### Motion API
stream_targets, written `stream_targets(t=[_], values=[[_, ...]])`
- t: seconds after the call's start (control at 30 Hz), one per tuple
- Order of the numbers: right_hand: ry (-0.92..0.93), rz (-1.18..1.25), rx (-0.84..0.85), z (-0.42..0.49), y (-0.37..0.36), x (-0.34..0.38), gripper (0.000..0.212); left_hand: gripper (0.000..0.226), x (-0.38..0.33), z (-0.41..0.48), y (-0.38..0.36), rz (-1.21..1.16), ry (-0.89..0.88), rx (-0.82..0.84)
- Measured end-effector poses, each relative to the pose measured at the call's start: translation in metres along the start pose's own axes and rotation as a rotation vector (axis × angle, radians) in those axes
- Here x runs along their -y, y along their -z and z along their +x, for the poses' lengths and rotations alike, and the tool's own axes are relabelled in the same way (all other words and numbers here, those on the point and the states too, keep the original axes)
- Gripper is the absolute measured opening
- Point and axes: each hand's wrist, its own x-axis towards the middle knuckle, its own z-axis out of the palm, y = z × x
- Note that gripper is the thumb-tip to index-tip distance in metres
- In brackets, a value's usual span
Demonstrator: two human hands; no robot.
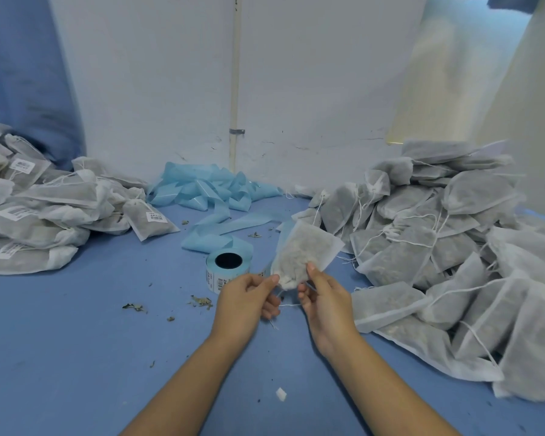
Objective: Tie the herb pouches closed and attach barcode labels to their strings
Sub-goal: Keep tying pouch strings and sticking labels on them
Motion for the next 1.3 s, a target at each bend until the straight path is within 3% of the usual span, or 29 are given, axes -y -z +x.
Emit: stream_targets(t=[0.1,0.23,0.33,0.43,0.5,0.6,0.77,1.03,1.17,1.3], values=[[0.002,-0.01,0.019,0.0,0.002,-0.003,0.018,0.021,0.0,0.0,0.0,0.067,-0.015,0.038],[0.048,-0.098,-0.032,0.0,0.002,-0.006,0.017,0.018,-0.002,0.001,0.003,-0.026,0.001,0.08],[0.152,-0.347,-0.057,-0.004,0.002,-0.009,0.003,0.02,-0.003,0.001,0.003,-0.081,0.026,0.1],[0.223,-0.575,0.061,-0.013,-0.001,-0.015,0.025,0.019,-0.002,0.002,0.002,-0.098,0.039,0.137],[0.241,-0.644,0.094,-0.018,-0.003,-0.017,0.025,0.018,-0.002,0.003,0.002,-0.071,0.027,0.152],[0.214,-0.605,0.08,-0.018,-0.004,-0.016,0.011,0.022,-0.001,0.003,0.003,-0.038,0.015,0.176],[0.131,-0.491,0.112,-0.017,-0.004,-0.01,0.011,0.029,-0.002,-0.001,0.0,-0.005,-0.012,0.232],[-0.015,-0.205,-0.1,-0.012,-0.007,-0.002,0.018,0.045,-0.006,-0.001,-0.014,-0.022,0.058,0.234],[-0.079,-0.007,-0.14,-0.009,-0.007,0.003,0.013,0.043,-0.006,0.0,-0.023,0.054,0.042,0.222],[-0.064,-0.03,-0.053,-0.01,-0.004,0.001,0.011,0.028,0.004,-0.003,-0.017,0.183,-0.076,0.122]])
